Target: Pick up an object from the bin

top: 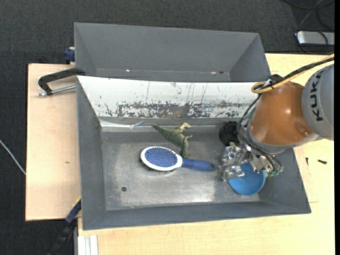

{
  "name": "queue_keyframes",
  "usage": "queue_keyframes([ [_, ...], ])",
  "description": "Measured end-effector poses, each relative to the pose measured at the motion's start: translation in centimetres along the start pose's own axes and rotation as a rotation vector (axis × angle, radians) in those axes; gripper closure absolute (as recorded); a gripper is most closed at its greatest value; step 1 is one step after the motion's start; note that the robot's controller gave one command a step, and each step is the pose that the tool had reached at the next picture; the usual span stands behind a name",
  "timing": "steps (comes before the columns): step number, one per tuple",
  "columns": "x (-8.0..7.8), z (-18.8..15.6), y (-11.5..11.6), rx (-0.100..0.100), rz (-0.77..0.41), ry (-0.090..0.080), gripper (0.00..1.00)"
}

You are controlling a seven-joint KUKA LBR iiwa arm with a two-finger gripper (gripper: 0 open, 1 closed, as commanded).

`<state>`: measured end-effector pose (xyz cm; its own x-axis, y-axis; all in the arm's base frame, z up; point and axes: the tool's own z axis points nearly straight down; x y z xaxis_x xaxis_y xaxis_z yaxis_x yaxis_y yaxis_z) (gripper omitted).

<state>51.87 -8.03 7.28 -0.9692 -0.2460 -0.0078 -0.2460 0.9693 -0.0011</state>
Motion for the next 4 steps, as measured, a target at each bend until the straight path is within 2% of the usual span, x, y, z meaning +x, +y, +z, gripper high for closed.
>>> queue_keyframes([
  [1,-4.8,-21.8,-0.5,0.004,-0.416,-0.006,1.0],
  [2,-4.7,-21.5,-0.4,-0.001,-0.416,0.0,0.0],
  [3,-8.4,-2.2,0.8,-0.009,-0.571,0.01,0.0],
  [4,-2.8,-0.3,8.3,-0.011,-0.662,0.011,0.0],
])
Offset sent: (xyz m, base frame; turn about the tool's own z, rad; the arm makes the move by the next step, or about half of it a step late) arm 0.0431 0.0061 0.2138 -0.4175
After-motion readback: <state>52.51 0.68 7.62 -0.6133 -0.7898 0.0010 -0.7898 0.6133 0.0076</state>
